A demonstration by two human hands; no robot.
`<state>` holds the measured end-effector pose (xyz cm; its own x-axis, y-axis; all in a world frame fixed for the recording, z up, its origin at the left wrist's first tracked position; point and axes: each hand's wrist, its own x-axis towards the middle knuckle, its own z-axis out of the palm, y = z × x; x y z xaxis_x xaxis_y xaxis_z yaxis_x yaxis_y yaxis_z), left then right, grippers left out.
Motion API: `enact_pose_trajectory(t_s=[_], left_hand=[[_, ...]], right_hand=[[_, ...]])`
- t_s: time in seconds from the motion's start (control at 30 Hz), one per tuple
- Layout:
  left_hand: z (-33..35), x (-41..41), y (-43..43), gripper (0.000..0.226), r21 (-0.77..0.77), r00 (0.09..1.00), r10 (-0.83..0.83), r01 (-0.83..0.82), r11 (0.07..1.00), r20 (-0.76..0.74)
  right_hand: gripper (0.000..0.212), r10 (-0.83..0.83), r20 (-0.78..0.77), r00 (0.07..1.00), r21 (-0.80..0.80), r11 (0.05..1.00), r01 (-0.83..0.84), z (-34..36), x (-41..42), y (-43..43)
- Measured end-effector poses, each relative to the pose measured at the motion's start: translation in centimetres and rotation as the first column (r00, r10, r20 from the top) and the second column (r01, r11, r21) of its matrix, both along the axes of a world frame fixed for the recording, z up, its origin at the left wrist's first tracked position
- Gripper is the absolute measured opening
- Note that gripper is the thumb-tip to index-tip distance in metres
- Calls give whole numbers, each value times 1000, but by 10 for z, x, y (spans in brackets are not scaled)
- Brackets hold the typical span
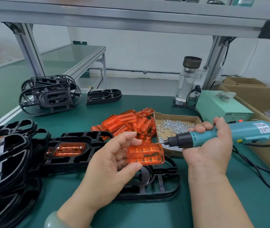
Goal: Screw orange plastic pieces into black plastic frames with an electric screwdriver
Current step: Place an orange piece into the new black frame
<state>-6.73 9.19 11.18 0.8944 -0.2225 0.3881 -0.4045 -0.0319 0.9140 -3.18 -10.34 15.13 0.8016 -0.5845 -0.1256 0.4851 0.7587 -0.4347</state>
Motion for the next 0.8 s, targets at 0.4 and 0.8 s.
enact_pose_trajectory(t_s=[0.4, 0.8], left_hand=[[1, 0, 8, 62, 69, 997, -3, -3, 998, 83], [14, 9, 21, 73, 538, 972, 75, -188, 822, 224]], right_hand=[[26, 17, 5, 1000, 13, 1000, -17, -1, 0, -1], [25, 16, 2, 1000, 58, 998, -17, 0, 1, -2]])
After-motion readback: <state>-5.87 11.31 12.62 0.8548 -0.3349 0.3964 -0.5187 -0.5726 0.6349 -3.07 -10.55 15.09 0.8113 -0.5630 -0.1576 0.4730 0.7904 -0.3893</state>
